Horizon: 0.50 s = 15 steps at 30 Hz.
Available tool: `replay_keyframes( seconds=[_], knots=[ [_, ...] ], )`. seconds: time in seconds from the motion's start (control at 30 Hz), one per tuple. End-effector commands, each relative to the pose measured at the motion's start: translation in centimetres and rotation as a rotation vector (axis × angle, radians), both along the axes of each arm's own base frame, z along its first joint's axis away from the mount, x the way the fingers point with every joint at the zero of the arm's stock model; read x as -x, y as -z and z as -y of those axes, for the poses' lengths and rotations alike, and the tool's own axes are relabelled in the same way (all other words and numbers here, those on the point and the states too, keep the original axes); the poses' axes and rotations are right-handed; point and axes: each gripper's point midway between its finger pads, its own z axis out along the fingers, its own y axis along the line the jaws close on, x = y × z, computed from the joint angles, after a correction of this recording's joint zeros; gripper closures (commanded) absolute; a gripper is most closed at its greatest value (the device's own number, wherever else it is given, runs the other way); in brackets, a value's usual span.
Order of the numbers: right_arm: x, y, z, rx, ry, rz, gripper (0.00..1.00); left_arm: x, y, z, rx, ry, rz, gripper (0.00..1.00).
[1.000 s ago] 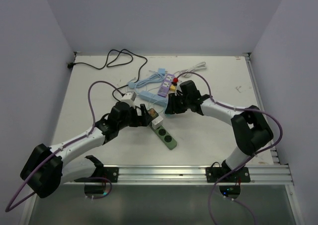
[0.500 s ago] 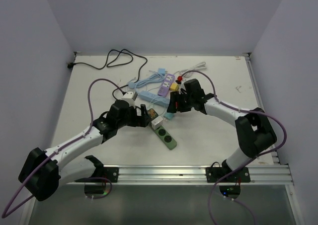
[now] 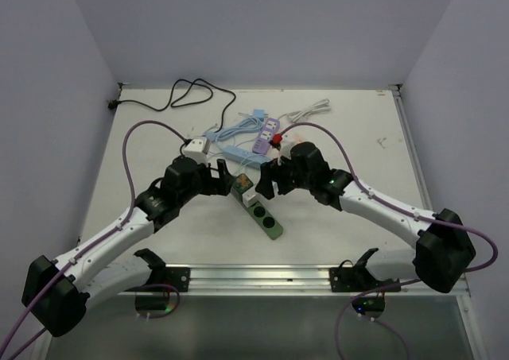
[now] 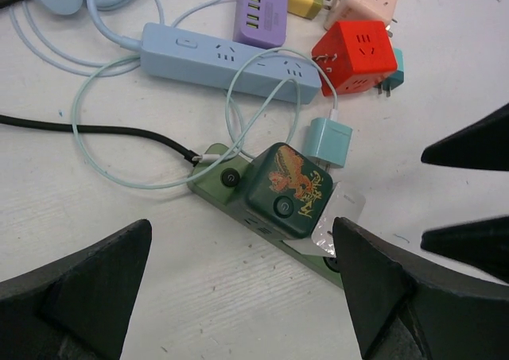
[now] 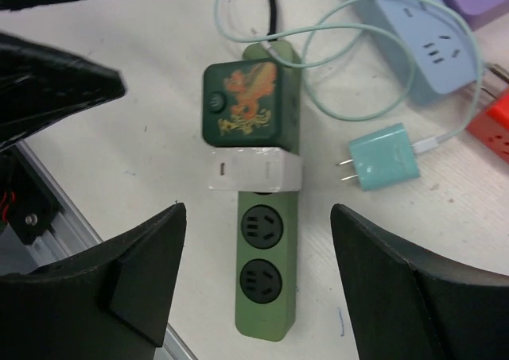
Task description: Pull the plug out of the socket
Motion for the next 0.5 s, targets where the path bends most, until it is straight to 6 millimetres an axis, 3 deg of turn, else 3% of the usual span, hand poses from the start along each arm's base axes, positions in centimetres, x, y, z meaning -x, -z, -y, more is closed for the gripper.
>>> replay_keyframes(
  seconds=[0.0,0.27,0.47],
  knots=[
    [0.2,-0.8,-1.0,0.057,-0.009,0.122,0.22,-0.2,0.5,-0.8,-0.022,-0.028,0.015,0.01],
    [0.5,1.2,-2.7,0.146,-0.026,0.131,0.03,0.3,2.1,-0.4,0.0,-0.01,-0.011,0.0],
    [0.3,2.0,-3.8,0.166,-0.043,0.134,0.01,0.5,2.6,-0.1,0.009,0.002,-0.02,0.0]
  ],
)
